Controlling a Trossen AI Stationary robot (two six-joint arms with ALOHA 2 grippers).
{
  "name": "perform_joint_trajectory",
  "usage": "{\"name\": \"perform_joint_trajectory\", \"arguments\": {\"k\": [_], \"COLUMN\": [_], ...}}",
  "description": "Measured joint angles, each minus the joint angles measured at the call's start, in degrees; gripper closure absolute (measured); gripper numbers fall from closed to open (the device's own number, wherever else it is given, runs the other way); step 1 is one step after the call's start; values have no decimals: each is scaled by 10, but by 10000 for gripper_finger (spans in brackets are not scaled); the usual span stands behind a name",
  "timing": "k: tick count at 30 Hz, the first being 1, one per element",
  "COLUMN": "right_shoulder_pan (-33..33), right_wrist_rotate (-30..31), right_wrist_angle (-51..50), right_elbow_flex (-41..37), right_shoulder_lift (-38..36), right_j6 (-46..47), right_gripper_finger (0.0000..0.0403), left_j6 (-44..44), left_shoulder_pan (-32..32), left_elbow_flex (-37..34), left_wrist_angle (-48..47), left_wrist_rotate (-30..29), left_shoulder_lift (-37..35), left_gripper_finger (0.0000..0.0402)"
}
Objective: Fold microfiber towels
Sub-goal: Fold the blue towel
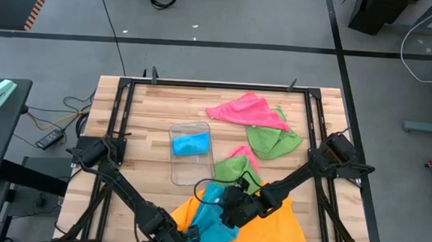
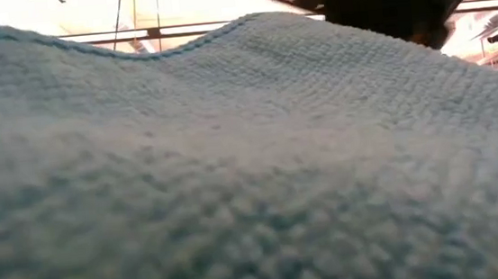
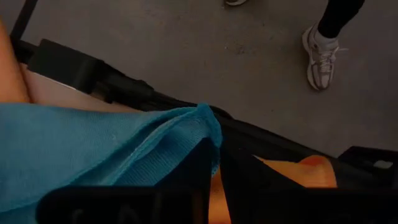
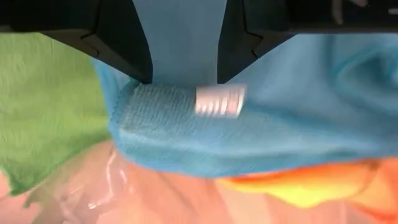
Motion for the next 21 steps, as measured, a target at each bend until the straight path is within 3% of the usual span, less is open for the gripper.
{"name": "perform_joint_trajectory", "arguments": {"k": [6,10,16,21], "right_shoulder_pan": [-38,-41,-26,7], "right_wrist_rotate": [-4,-39,-46,-84], "right_wrist_angle": [93,189,84,78], "right_elbow_flex": [0,1,3,4], "right_shoulder_lift": [2,-3,-38,-52], "right_j6": [-67,-135,-79,-81], "right_gripper_finger": [215,215,215,215], "left_j6": [-7,-7,-8,-15], "left_shoulder_pan": [2,6,15,15], "left_elbow_flex": [0,0,0,0], "left_wrist_angle": [0,0,-1,-1], "left_wrist_rotate": [0,0,0,0], "left_shoulder_lift": [0,0,0,0], "left_gripper_finger": [368,366,374,368]}}
